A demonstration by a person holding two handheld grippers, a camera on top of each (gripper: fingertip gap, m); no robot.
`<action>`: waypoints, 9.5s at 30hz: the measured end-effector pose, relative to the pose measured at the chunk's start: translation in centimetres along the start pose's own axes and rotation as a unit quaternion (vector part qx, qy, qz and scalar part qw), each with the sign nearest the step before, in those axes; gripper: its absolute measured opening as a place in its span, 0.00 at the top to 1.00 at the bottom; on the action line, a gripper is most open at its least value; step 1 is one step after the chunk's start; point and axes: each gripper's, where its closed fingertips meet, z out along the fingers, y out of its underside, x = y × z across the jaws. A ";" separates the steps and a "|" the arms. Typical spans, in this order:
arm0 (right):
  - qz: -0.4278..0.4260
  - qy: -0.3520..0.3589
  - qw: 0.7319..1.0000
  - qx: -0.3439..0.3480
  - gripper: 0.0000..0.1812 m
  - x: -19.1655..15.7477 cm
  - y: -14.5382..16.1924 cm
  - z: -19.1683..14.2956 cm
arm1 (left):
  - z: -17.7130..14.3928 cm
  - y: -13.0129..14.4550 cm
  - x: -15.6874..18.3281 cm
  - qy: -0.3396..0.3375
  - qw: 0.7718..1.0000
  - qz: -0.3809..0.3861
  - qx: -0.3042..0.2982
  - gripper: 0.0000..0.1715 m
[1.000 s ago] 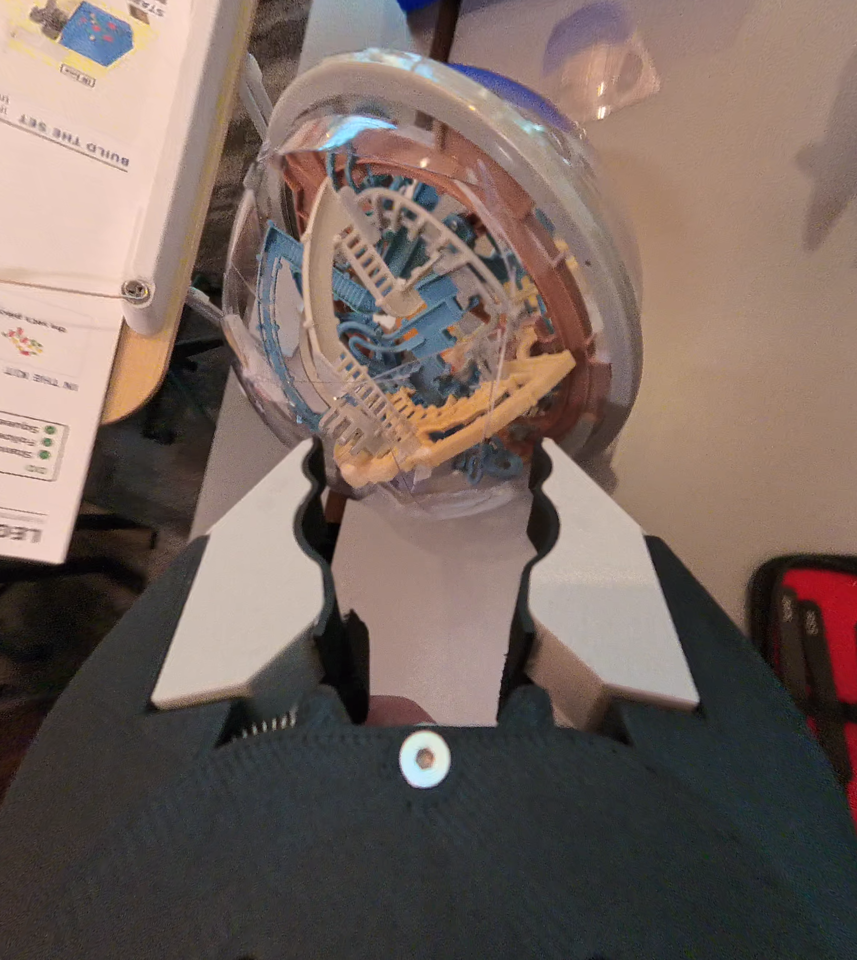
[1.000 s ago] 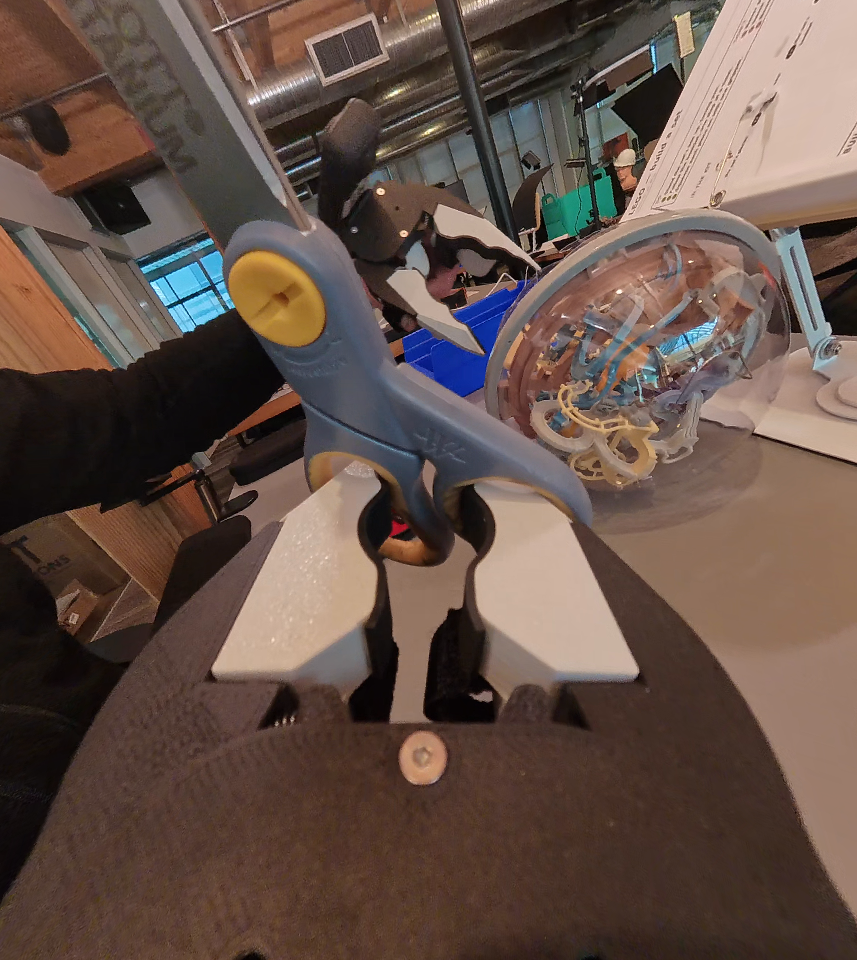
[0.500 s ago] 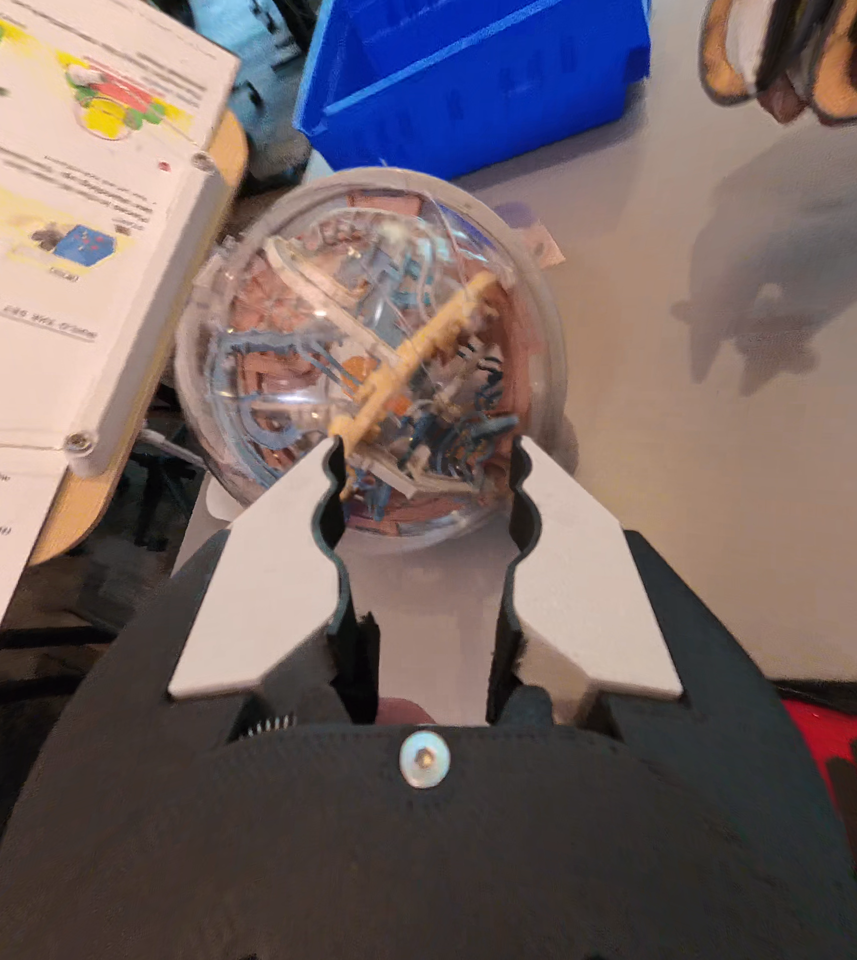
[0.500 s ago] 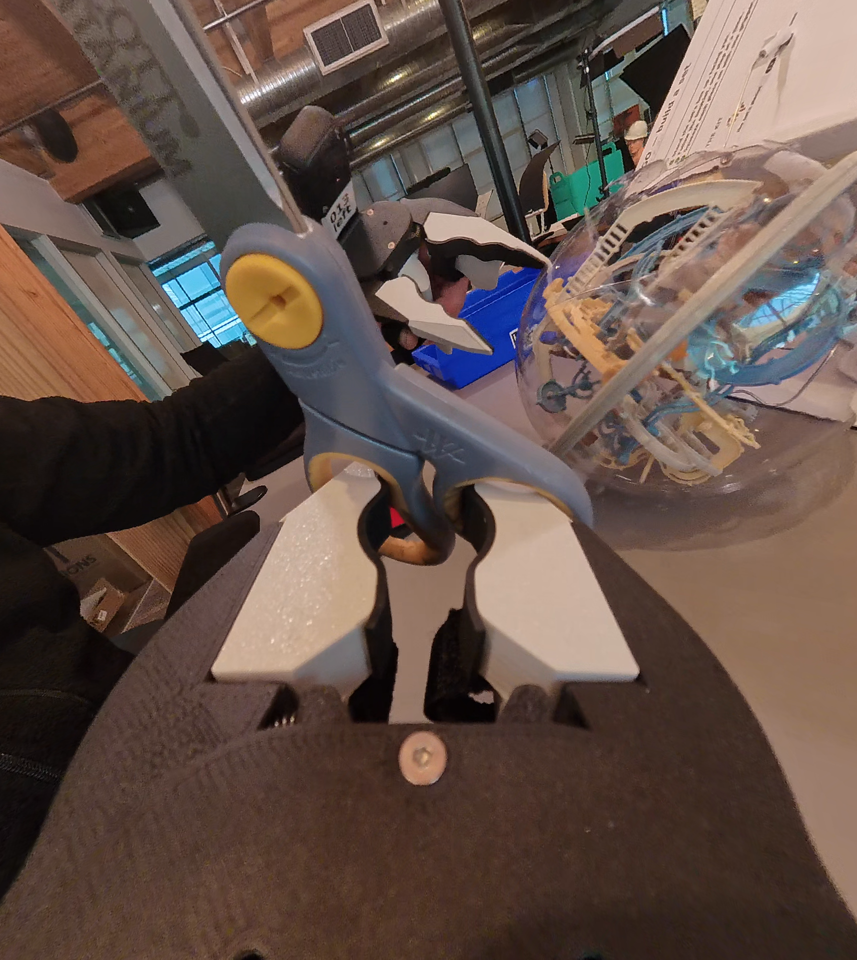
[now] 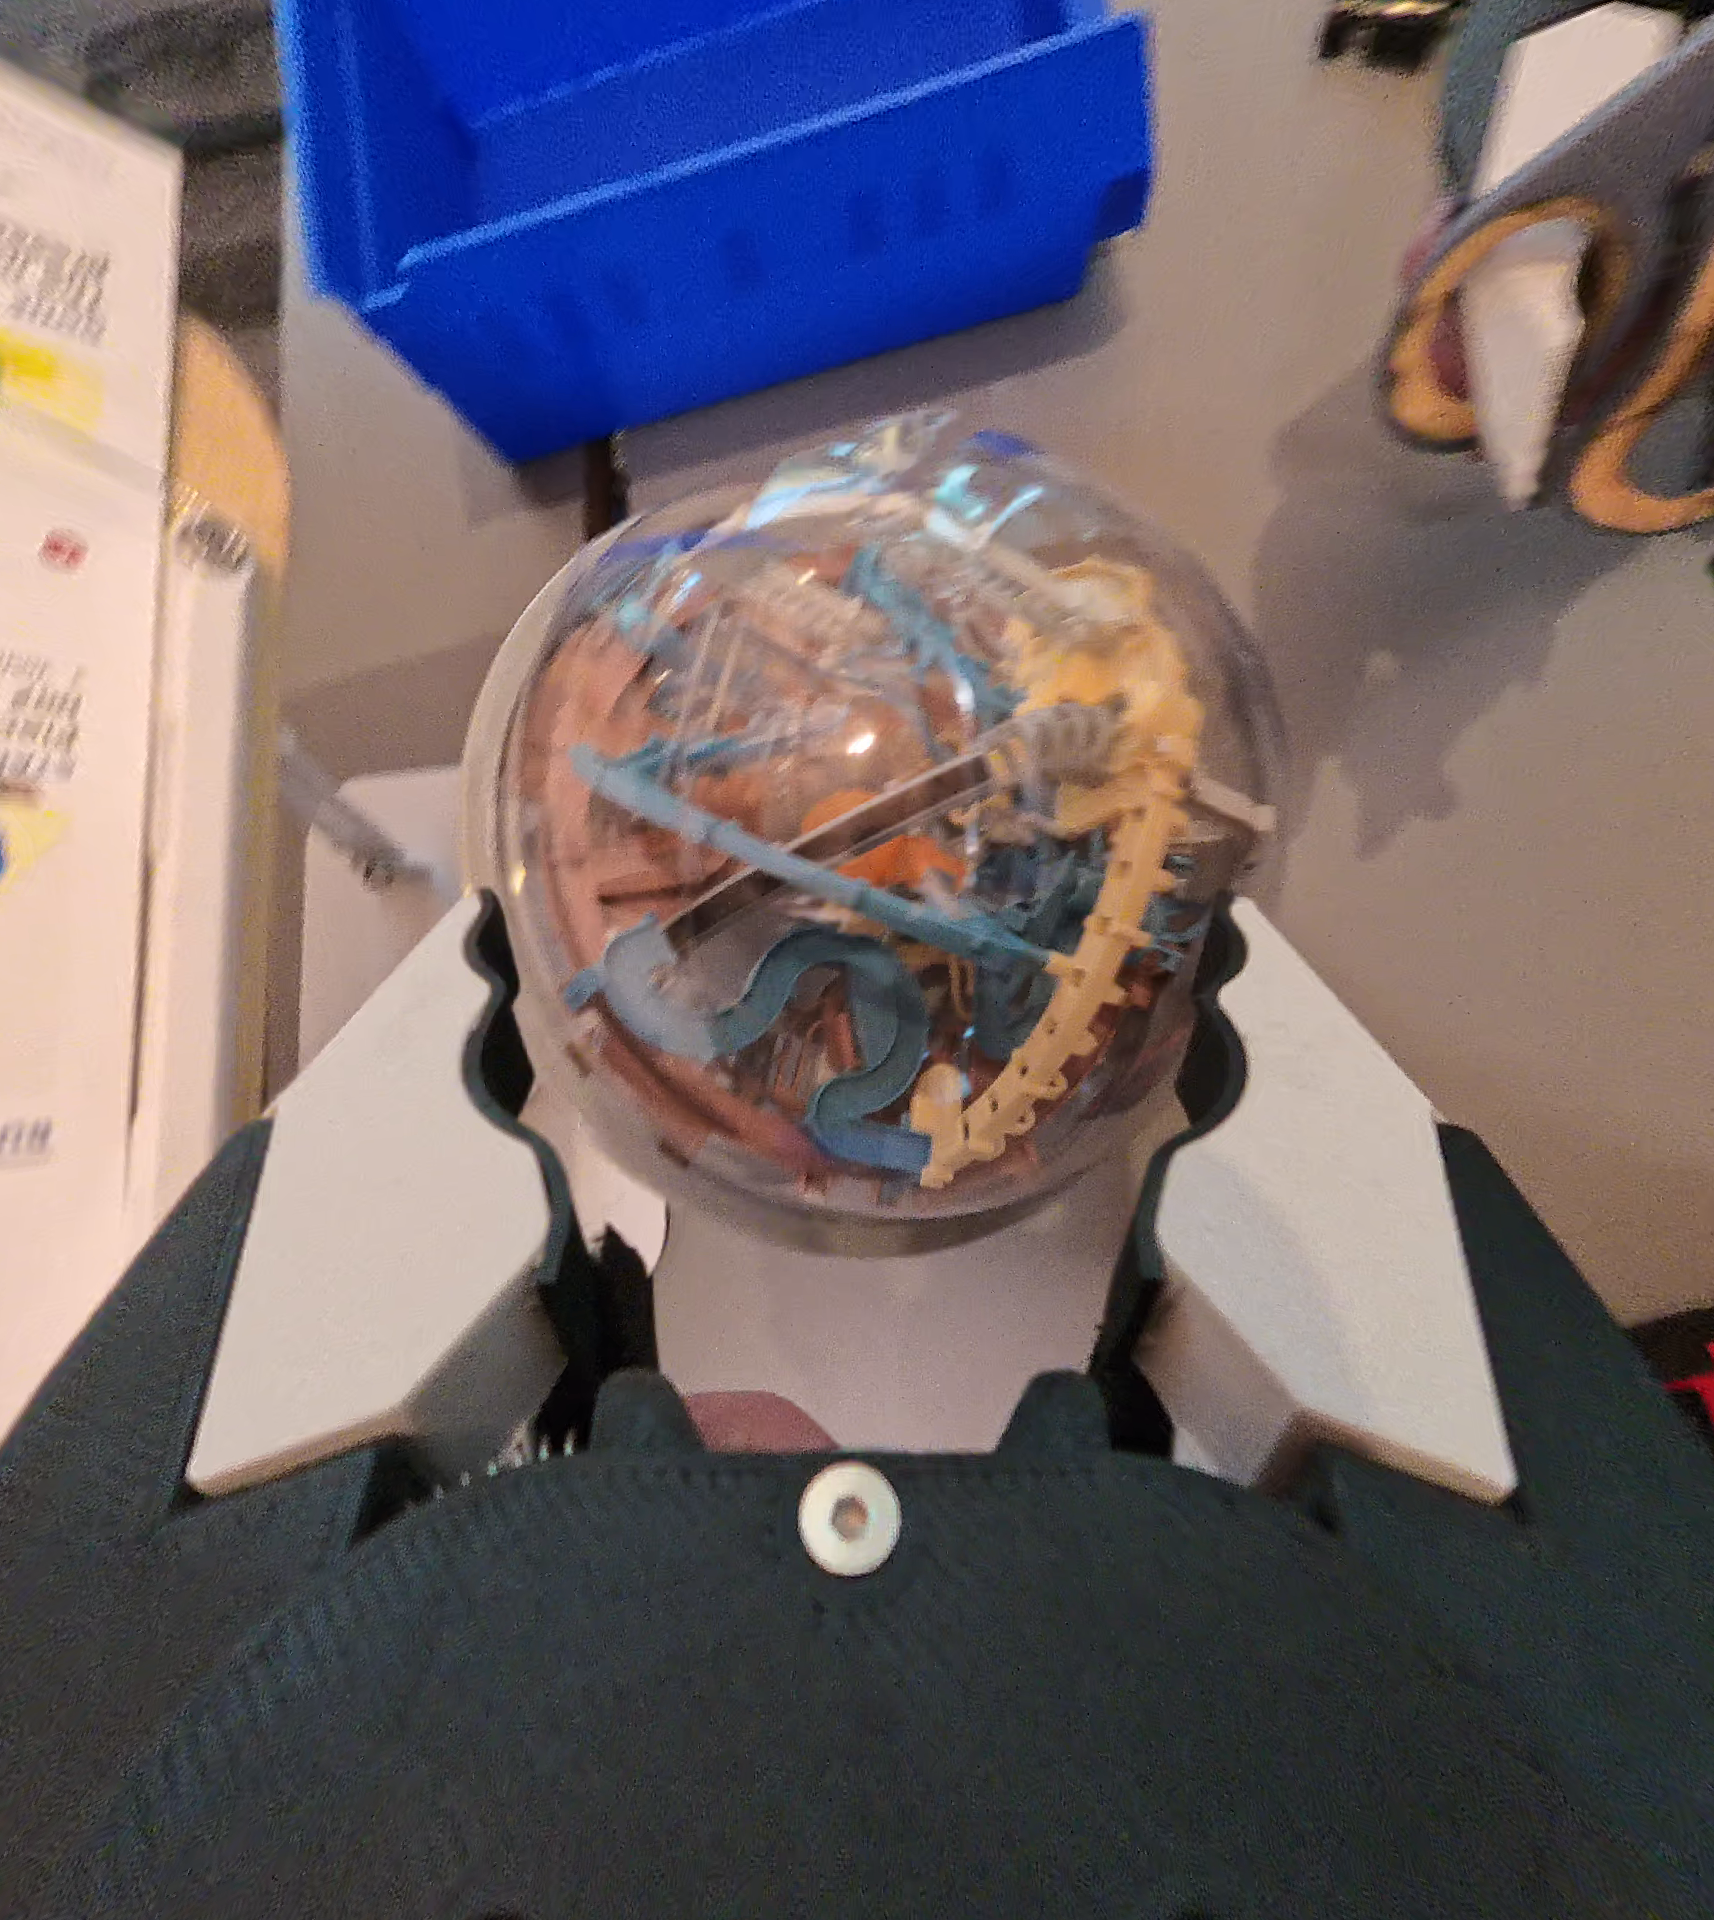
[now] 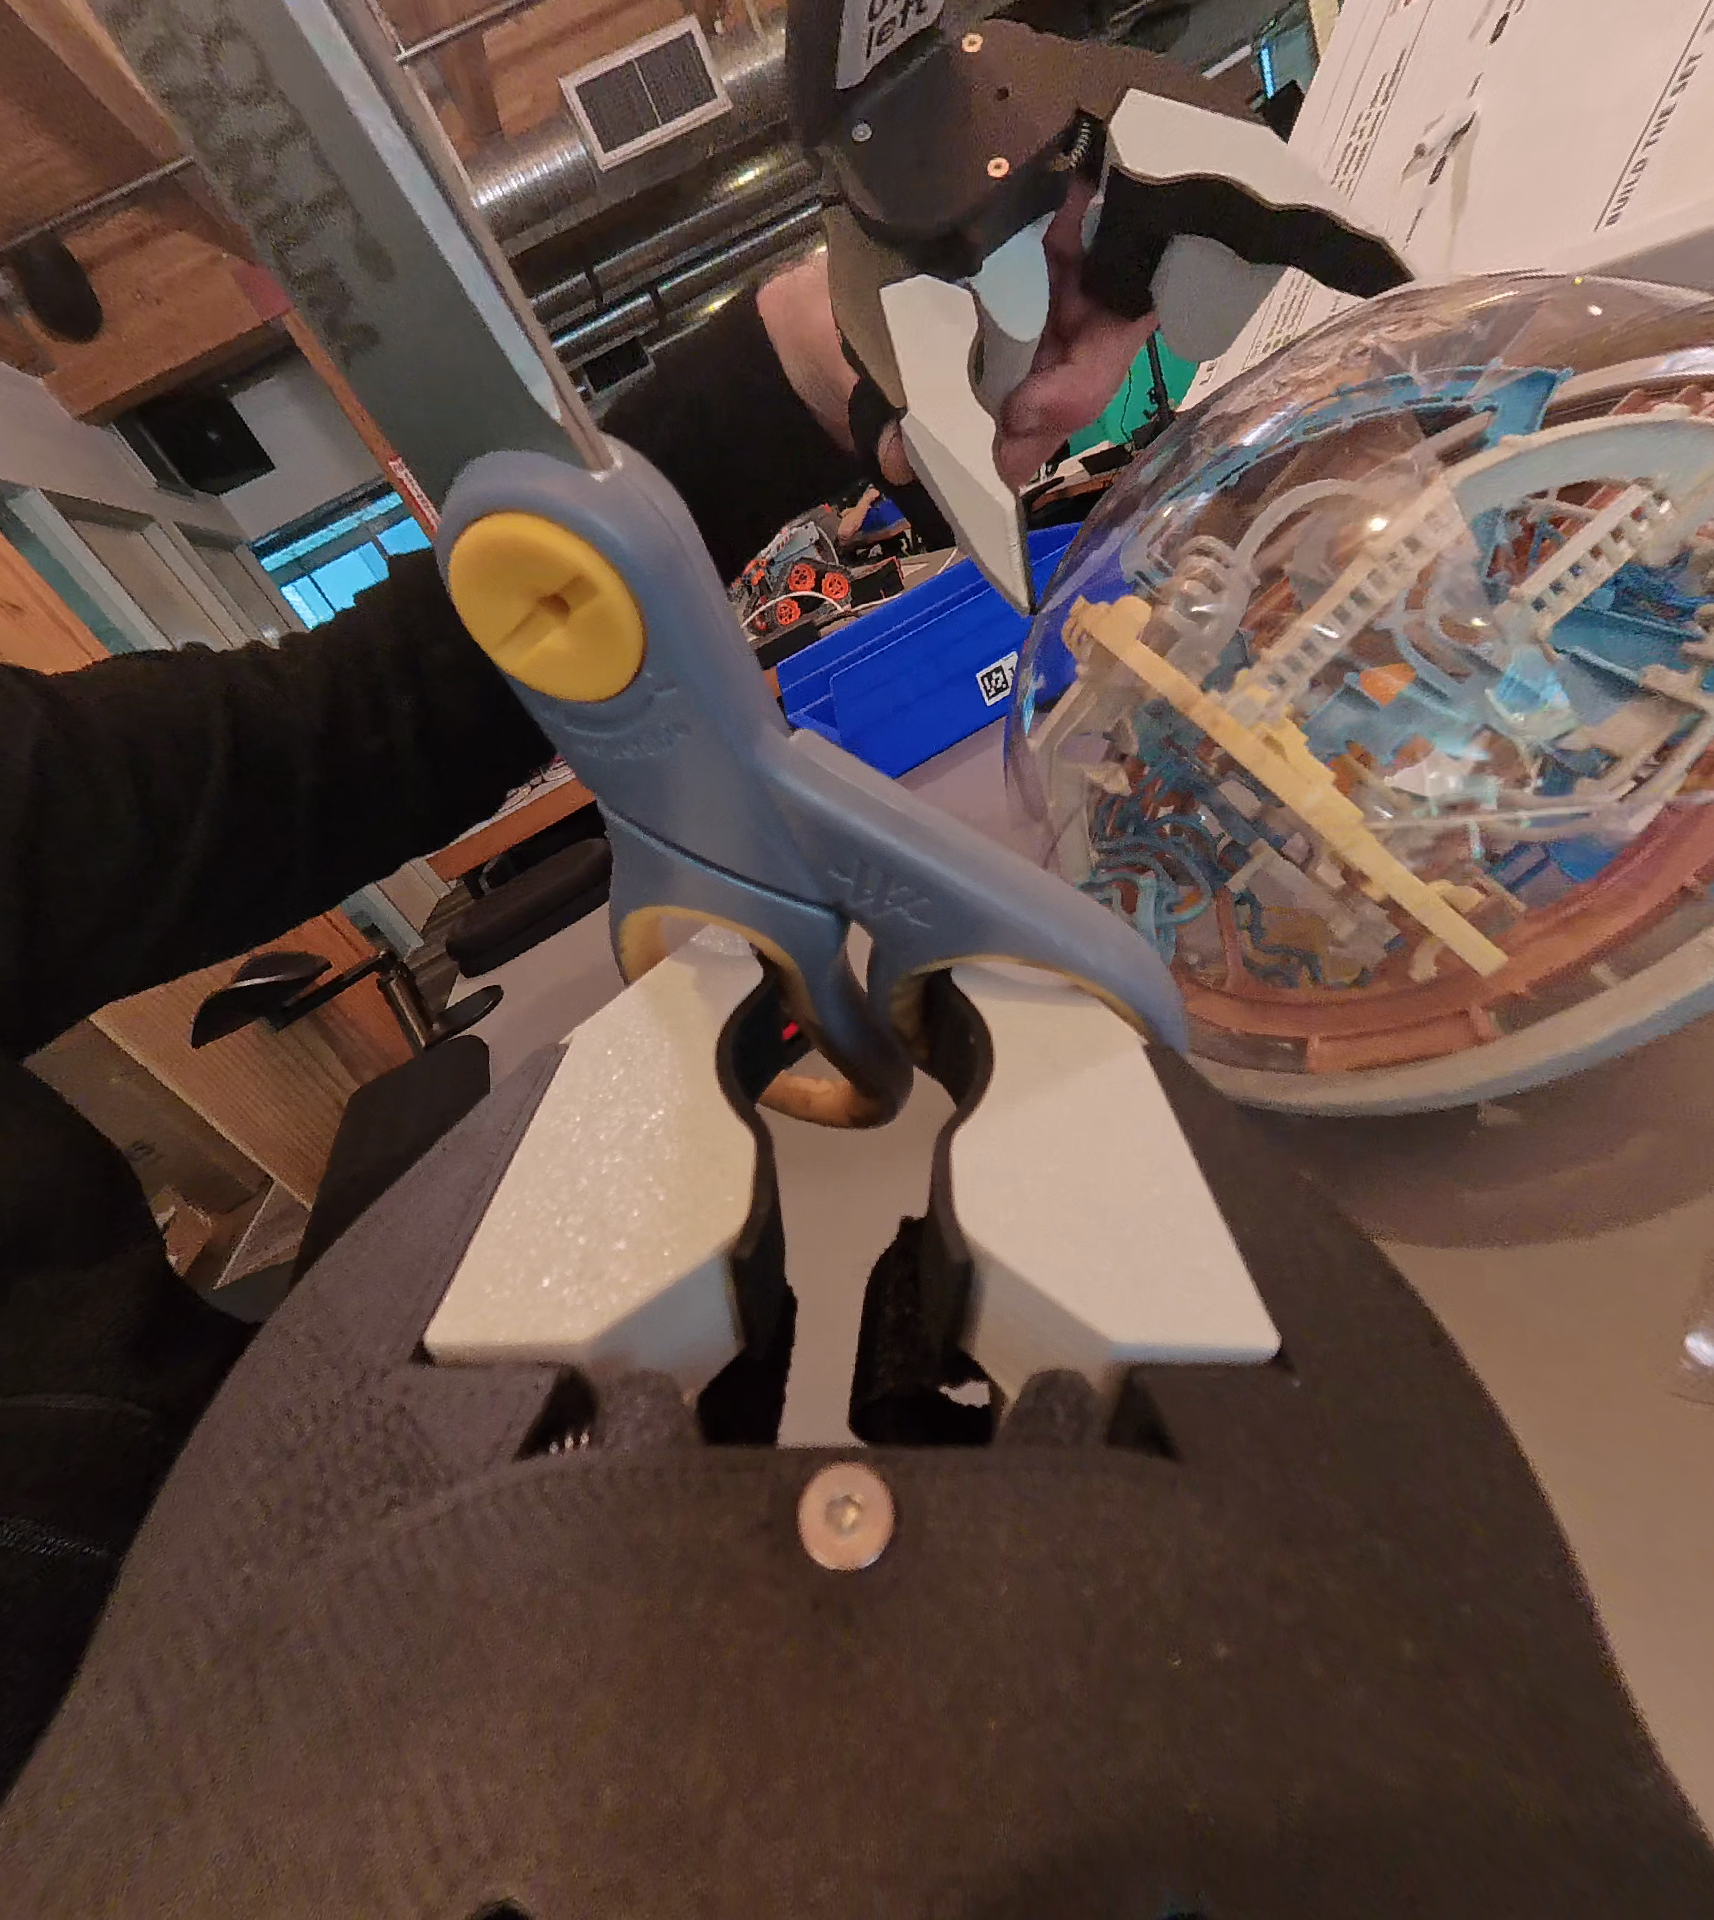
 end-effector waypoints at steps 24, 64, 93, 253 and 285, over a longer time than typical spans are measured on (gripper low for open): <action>-0.078 0.103 0.991 0.018 0.81 2.1 -2.8 -4.7 | 2.8 -3.5 8.5 -0.087 0.981 0.174 0.023 0.31; -0.314 0.419 0.824 -0.218 0.67 9.4 -4.1 -14.4 | 2.9 -4.6 9.3 -0.088 0.980 0.177 0.021 0.35; -0.372 0.573 0.637 -0.357 0.67 17.2 -7.6 -14.8 | 5.8 -7.6 13.4 -0.179 0.957 0.230 0.004 0.43; -0.681 0.409 0.567 -0.218 0.72 8.5 -10.4 -4.7 | 5.7 -2.1 4.4 0.010 0.989 -0.078 0.124 0.11; -0.581 0.400 0.688 -0.174 0.75 9.2 -5.7 -8.4 | -0.2 -5.0 7.8 -0.029 0.972 -0.016 0.231 1.00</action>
